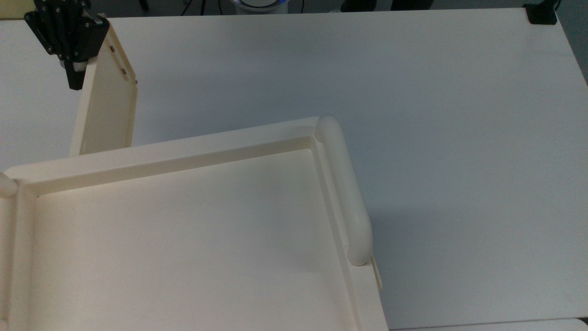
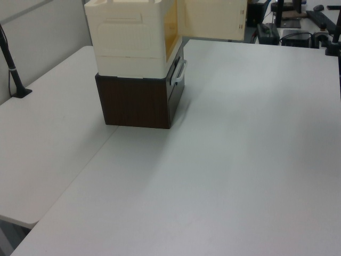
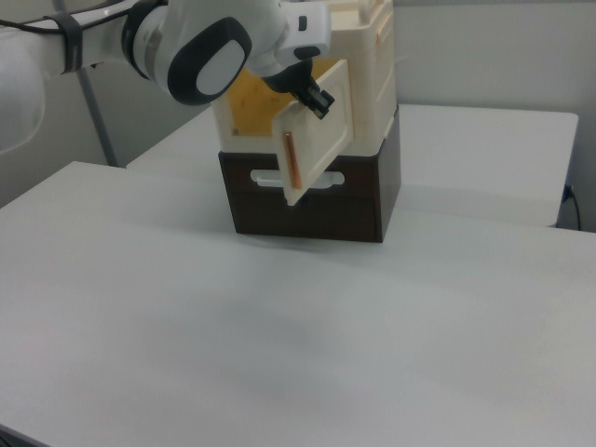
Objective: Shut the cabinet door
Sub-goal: 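Keep pushing the door until it sits flush against the cabinet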
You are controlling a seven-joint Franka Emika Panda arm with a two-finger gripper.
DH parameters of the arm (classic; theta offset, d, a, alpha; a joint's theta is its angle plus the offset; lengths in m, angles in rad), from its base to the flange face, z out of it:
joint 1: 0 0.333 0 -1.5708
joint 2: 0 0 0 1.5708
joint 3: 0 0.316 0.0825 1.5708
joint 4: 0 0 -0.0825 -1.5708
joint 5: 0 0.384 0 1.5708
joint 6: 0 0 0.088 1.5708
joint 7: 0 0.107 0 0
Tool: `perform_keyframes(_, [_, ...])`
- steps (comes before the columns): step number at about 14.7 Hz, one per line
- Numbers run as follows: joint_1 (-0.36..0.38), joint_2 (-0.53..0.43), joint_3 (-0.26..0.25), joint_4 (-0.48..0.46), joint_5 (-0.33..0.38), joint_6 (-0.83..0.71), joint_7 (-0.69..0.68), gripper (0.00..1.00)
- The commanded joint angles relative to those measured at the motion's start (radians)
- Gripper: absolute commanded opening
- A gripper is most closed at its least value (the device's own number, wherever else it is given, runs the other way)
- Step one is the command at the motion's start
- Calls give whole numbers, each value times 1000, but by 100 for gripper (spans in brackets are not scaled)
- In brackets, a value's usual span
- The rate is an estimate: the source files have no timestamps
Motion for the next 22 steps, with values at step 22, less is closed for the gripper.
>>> perform_keyframes(22, [97, 289, 109, 181, 70, 484, 395, 0])
